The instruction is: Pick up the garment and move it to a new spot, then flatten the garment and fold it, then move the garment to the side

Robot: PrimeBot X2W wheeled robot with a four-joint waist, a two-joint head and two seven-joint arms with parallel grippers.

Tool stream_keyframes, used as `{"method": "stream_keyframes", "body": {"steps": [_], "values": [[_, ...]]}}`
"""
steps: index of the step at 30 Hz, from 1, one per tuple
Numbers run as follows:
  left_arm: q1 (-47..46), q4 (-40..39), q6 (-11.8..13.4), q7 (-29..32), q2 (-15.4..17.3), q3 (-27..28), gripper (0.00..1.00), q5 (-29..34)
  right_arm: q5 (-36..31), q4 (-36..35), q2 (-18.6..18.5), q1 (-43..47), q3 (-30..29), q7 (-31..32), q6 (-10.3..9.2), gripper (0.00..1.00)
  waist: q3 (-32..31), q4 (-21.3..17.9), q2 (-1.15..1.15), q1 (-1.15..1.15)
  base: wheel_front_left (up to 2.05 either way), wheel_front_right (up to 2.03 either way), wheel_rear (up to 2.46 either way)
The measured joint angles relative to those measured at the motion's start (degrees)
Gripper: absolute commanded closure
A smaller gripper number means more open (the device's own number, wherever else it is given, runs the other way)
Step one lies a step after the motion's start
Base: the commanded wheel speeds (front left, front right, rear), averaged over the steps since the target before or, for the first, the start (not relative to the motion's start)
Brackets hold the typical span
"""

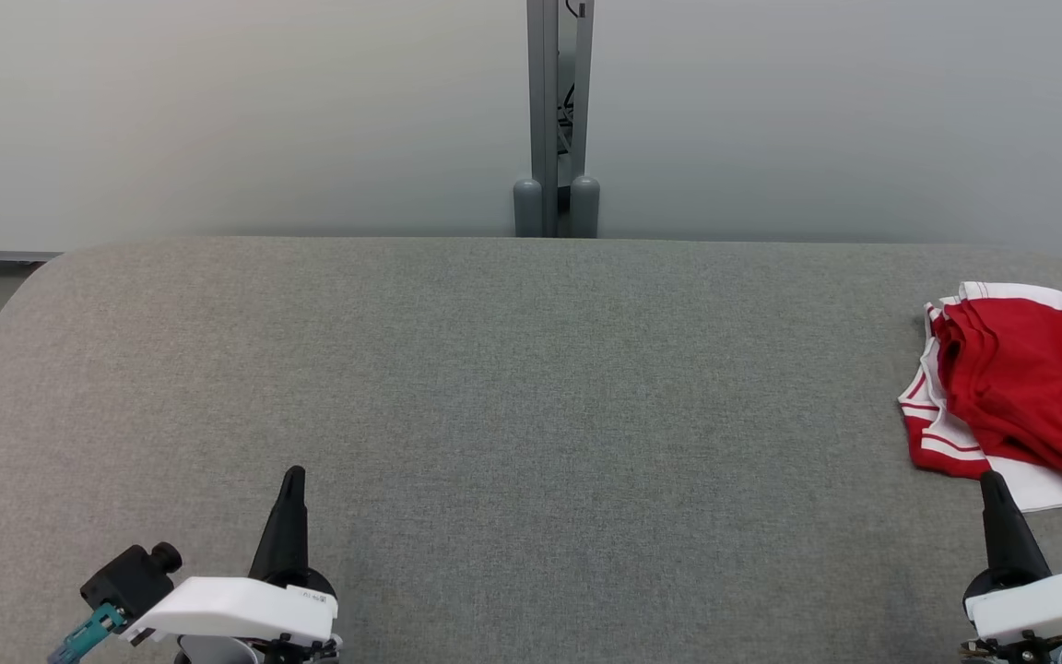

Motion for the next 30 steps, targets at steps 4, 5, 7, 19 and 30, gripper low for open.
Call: {"method": "stream_keyframes", "body": {"steps": [4,5,7,19,30], "values": [[-0.94,0.25,-0.19,0.46,0.02,-0.26,1.0,-2.54,3.09,-0.22,-0.01,-0.36,-0.85,1.11,0.0,1.0,0.07,-0.16,0.0,0.0,0.0,0.0,0.0],[-1.16,0.25,-0.35,0.51,0.02,-0.33,1.0,-3.23,3.8,-0.25,-0.01,-0.37,-1.19,1.15,0.0,1.0,0.08,-0.2,0.0,0.0,0.0,0.0,0.0],[-1.36,0.38,-0.51,0.85,0.02,-0.49,1.0,-5.17,6.0,-0.33,-0.05,-0.38,-1.82,2.0,-0.01,1.0,0.13,-0.32,0.0,0.0,0.0,0.0,0.0],[-3.38,0.81,-1.02,1.94,0.05,-0.99,1.0,-12.18,14.18,-0.71,-0.1,-0.46,-4.21,4.71,-0.01,1.0,0.32,-0.8,0.0,0.0,0.0,0.0,0.0],[-4.76,1.19,-1.52,3.01,0.09,-1.52,1.0,-18.04,20.96,-1.09,-0.2,-0.67,-6.35,7.13,-0.01,1.0,0.5,-1.24,0.0,0.0,0.0,0.0,0.0]]}}
